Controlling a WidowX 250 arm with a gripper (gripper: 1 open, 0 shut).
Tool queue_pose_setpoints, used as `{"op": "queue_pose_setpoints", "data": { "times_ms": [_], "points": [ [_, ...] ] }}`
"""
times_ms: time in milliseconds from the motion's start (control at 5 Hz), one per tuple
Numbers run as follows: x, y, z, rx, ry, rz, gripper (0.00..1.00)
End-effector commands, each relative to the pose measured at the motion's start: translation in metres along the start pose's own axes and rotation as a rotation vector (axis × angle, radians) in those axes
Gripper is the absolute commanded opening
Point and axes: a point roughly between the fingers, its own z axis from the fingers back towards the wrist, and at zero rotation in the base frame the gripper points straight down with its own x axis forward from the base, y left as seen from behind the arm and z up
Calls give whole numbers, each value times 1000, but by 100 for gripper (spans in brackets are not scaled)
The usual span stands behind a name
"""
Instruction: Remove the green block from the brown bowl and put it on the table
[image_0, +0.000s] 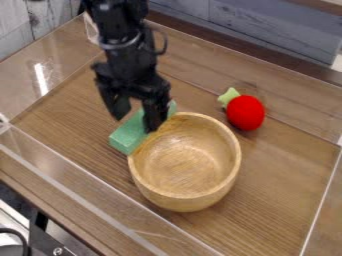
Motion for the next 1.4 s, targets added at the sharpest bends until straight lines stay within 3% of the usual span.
{"op": "queue_pose_setpoints", "data": {
  "times_ms": [0,200,400,600,1200],
  "points": [
    [28,-30,22,28,-80,-28,100],
    [50,-58,24,33,-101,3,100],
    [60,-73,26,51,-124,48,100],
    [62,-75,26,77,-129,80,100],
    [51,-48,24,105,-110,88,100]
  ]
}}
